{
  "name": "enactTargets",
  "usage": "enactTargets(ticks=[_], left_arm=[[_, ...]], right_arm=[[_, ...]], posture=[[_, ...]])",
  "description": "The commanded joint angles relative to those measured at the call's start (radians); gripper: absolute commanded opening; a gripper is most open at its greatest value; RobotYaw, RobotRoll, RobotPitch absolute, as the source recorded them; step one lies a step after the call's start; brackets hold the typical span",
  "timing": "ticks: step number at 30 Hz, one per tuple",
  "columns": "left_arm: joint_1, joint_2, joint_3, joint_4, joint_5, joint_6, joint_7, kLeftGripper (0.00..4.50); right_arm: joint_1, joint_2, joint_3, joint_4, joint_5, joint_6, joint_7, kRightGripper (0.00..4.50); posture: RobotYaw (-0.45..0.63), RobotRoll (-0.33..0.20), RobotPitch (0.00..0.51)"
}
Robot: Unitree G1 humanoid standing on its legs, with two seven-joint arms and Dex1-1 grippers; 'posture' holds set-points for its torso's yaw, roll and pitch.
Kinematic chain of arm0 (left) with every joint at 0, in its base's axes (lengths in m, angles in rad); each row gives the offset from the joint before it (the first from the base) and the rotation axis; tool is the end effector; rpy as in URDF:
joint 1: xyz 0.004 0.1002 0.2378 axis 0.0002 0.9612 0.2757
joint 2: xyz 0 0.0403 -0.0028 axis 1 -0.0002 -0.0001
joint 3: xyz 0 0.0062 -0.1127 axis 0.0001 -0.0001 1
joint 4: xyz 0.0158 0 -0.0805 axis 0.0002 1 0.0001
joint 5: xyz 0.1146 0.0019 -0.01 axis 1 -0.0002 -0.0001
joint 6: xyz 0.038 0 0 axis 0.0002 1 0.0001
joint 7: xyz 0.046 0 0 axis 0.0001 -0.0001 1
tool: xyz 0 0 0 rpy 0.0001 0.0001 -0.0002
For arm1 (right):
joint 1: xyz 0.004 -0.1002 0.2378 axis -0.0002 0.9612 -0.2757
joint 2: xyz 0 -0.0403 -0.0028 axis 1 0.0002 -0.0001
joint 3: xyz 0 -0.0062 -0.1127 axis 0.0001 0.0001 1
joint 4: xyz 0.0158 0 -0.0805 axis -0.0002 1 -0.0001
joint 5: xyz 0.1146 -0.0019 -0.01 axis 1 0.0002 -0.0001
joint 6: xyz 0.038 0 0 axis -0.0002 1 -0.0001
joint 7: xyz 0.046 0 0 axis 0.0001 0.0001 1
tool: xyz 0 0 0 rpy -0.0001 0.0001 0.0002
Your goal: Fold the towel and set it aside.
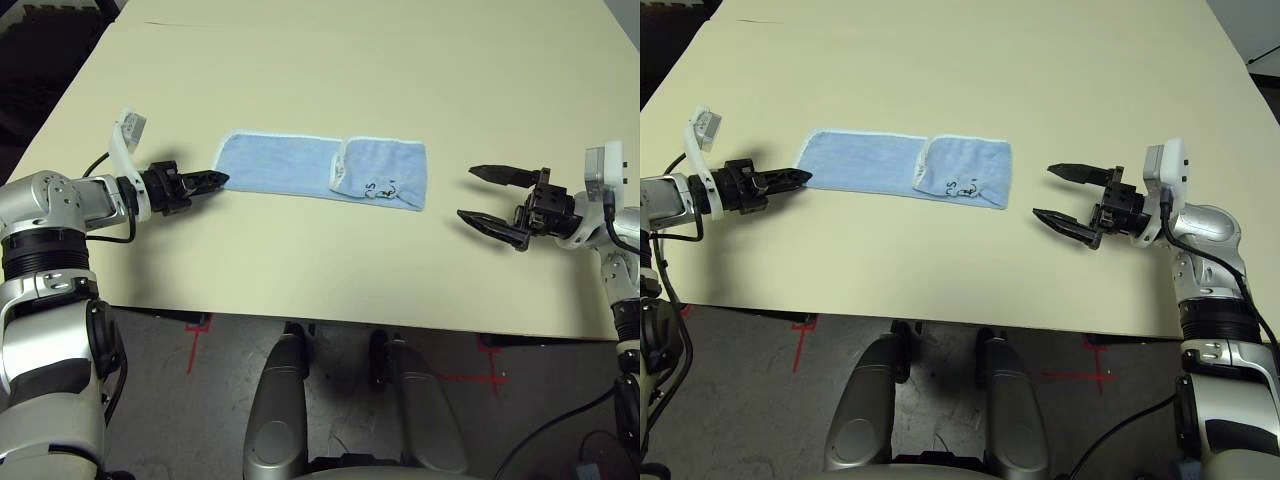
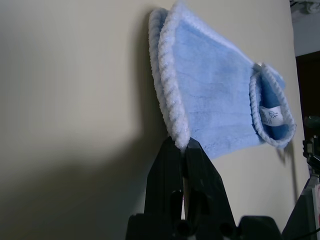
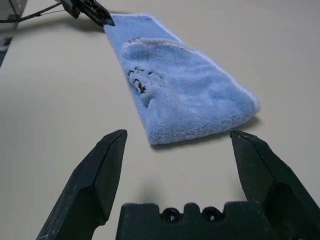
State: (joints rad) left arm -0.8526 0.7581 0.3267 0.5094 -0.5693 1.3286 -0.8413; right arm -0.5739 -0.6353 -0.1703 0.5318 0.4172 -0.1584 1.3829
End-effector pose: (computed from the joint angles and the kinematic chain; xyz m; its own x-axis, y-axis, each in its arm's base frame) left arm 0.3038 0.3231 0.2163 0.6984 -0.6510 -0.2975 0.3692 0.6837 -0.6294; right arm 0.3066 -0.3111 0.1587 0.4504 0.8927 0.0139 -0.8365 0.4274 -0.3430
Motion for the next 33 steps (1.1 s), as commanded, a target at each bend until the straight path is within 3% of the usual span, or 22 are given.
enactTargets(ticks=[1,13,22,33], left_arm=[[0.032,0.002,0.029,-0.048,-0.019,0.017,0.035,0.03],[0.003,0.046,-0.053,0.066,0.045,-0.148,0.023,0.03],[-0.029,0.086,-0.109,0.097,0.060,-0.192,-0.037,0.03],[-0.229,-0.009,-0.190,-0.036,-0.010,-0.161,-0.151,0.03]], right_arm=[[-0.009,-0.001,0.002,0.046,-0.005,-0.027,0.023,4.50],[-0.021,0.008,0.009,0.061,-0.010,-0.040,0.032,4.50],[-0.020,0.021,0.017,0.038,-0.013,-0.030,0.012,4.50],[-0.023,0.020,0.019,0.020,-0.017,-0.021,-0.007,4.50]], posture=[[0.13,0.000,0.278],[0.13,0.000,0.268],[0.14,0.000,0.268],[0.13,0.000,0.267]])
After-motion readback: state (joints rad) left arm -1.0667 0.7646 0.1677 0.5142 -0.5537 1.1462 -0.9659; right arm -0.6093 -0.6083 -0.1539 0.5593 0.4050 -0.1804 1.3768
